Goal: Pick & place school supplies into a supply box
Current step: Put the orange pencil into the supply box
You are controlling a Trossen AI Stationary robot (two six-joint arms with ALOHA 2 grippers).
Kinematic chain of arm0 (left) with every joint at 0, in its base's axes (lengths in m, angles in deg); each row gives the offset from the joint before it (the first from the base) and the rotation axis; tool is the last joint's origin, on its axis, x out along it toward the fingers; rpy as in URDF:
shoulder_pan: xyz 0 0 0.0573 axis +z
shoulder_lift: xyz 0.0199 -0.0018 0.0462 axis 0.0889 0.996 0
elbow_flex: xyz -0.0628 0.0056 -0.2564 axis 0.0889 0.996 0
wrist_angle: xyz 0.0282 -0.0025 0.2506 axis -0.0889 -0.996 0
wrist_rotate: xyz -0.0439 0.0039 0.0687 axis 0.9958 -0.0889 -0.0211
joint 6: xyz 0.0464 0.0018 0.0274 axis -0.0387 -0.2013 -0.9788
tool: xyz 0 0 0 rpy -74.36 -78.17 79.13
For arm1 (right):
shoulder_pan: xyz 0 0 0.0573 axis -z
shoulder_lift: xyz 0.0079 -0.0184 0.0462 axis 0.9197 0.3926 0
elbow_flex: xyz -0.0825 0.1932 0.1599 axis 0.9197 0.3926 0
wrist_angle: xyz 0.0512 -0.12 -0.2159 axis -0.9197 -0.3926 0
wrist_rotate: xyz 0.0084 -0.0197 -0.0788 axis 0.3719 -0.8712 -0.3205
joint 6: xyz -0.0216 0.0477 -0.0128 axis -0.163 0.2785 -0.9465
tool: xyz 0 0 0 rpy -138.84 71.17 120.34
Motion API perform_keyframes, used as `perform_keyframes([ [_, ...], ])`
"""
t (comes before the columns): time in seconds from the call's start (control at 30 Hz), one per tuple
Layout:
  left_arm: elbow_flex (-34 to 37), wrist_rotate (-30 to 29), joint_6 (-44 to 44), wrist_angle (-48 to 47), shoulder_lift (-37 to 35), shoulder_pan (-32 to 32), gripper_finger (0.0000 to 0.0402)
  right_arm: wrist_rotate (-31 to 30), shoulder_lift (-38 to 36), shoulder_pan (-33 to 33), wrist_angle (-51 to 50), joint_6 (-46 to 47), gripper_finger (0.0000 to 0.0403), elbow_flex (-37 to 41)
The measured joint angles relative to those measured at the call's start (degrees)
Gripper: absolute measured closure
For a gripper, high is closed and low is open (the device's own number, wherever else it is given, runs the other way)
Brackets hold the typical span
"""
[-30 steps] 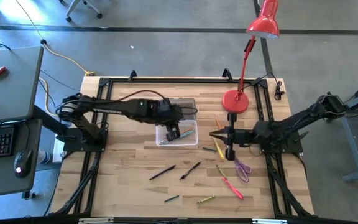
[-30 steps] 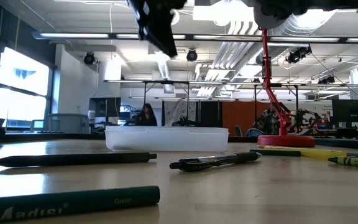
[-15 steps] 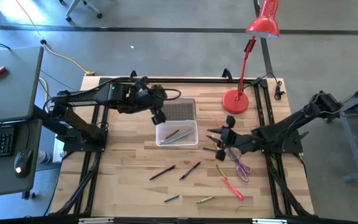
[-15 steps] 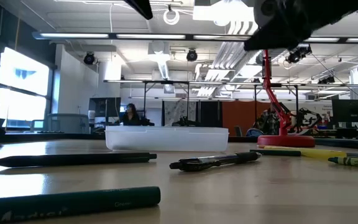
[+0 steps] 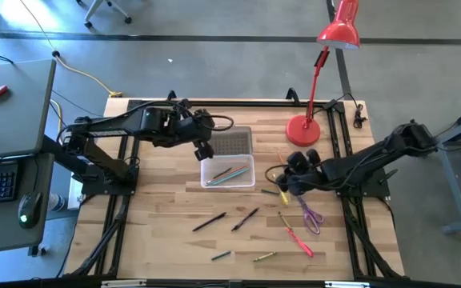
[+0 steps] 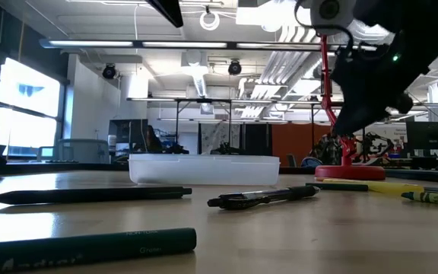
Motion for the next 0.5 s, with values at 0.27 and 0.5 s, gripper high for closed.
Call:
perform_keyframes([
  [0.27,0.0,-3.97,0.0,-0.03,-0.07,0.02,0.0307,1.6,12.1,6.45,6.66,-3.64,0.0304,0.02],
  [0.5,0.0,-3.93,-0.01,-0.06,-0.07,0.0,0.0307,6.28,17.8,11.74,8.93,-3.83,0.0304,0.02],
])
